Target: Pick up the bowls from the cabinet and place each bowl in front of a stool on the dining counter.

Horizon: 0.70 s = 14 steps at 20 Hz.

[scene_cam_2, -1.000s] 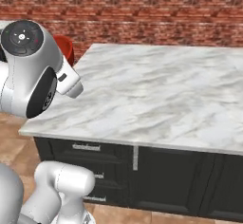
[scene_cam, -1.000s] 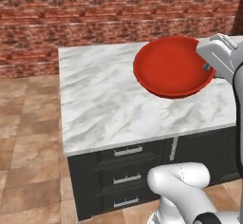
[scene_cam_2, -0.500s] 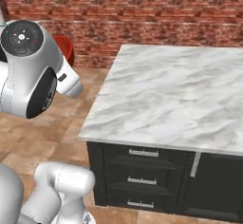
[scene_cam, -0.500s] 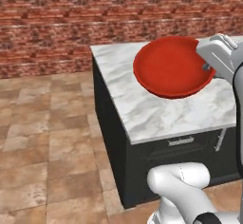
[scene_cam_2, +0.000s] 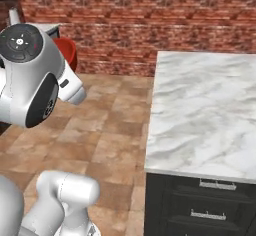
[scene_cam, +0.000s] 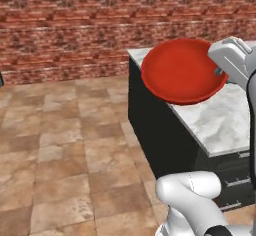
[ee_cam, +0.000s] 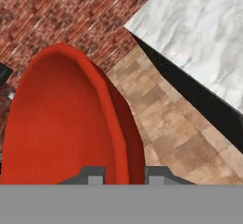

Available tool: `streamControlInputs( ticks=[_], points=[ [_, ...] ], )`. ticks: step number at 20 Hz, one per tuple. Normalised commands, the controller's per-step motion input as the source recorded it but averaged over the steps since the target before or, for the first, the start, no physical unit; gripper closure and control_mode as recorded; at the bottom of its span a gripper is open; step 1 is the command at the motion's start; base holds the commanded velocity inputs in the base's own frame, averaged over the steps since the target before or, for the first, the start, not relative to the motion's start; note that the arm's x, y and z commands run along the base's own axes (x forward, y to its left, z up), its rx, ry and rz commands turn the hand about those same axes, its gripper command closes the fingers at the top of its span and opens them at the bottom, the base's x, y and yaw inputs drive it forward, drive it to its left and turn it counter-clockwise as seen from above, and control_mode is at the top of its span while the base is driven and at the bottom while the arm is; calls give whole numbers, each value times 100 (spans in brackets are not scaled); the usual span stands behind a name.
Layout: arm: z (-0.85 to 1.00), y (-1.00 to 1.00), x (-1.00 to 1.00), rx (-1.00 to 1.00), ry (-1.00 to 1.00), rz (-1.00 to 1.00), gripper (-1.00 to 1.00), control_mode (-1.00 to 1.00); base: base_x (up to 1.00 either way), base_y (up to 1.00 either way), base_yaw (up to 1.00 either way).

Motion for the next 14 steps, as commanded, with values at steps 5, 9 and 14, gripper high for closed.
streamControlInputs(
  ticks=[5, 9, 14],
  points=[
    [0, 0, 0, 0, 0, 0, 100, 100, 100, 100, 0],
    [0, 0, 0, 0, 0, 0, 100, 100, 100, 82, 5],
    [0, 0, 0, 0, 0, 0, 100, 100, 100, 64, 10]
  ],
)
